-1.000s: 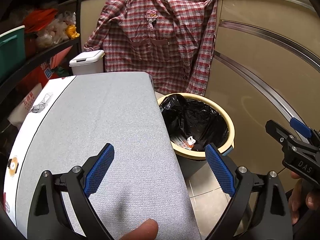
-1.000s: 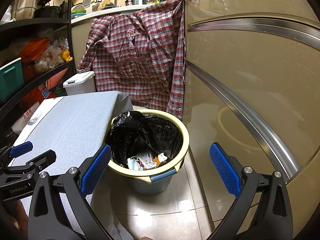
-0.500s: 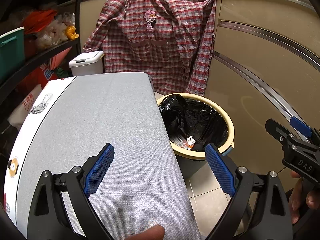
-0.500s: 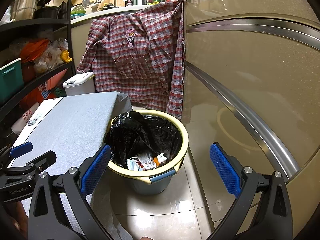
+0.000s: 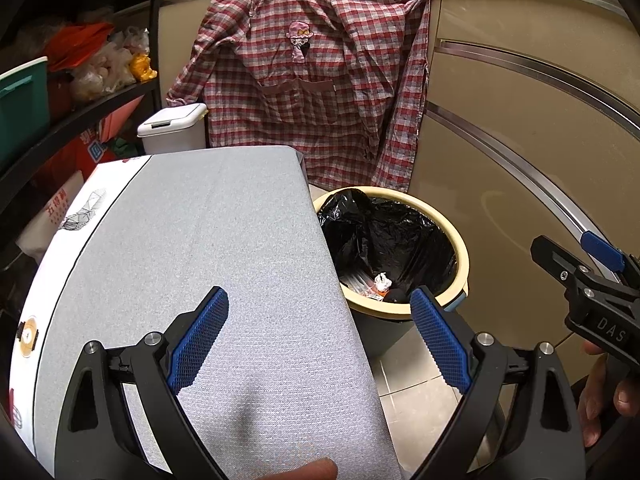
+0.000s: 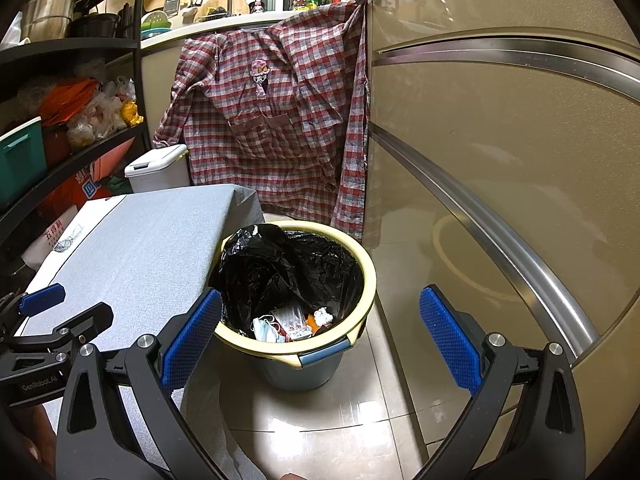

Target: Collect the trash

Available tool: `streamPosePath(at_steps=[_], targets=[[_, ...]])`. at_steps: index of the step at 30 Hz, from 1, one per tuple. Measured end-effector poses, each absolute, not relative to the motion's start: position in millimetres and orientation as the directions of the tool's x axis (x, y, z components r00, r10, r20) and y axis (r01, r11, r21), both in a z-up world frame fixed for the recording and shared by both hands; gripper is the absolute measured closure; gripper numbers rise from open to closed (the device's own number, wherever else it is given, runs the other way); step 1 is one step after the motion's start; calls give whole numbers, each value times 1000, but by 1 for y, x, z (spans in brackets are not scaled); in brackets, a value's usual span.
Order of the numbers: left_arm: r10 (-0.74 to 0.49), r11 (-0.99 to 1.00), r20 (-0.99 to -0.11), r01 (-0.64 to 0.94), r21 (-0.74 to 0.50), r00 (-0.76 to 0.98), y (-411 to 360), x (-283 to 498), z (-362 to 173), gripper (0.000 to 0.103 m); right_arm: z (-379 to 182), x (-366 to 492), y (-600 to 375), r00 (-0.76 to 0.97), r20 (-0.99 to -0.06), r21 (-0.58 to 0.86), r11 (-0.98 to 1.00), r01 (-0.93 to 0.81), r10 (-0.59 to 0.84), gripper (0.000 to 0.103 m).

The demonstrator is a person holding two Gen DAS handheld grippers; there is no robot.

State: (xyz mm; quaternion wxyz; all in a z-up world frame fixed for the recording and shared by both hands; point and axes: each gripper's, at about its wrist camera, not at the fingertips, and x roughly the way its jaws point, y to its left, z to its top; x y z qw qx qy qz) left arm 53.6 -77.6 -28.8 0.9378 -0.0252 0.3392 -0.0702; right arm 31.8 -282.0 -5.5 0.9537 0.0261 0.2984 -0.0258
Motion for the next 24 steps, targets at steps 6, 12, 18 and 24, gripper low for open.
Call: streamPosePath(at_steps=[6, 12, 18, 24], targets=[[-153, 988, -632, 126, -87, 760, -79, 54, -27, 13, -5, 33, -284, 821, -570, 35, 997, 64, -33, 6], [-152, 988, -628, 127, -85, 763, -79, 53, -27, 13, -5, 33, -285, 821, -570, 34, 997, 62, -32, 6], [-150, 989, -634, 125, -85, 759, -77, 55, -27, 12, -5, 33, -285, 821, -570, 34, 998, 62, -32, 6], [-148, 989, -636, 124, -83, 757, -75, 55, -27, 12, -5, 33, -284, 821, -570, 34, 997, 64, -33, 6]])
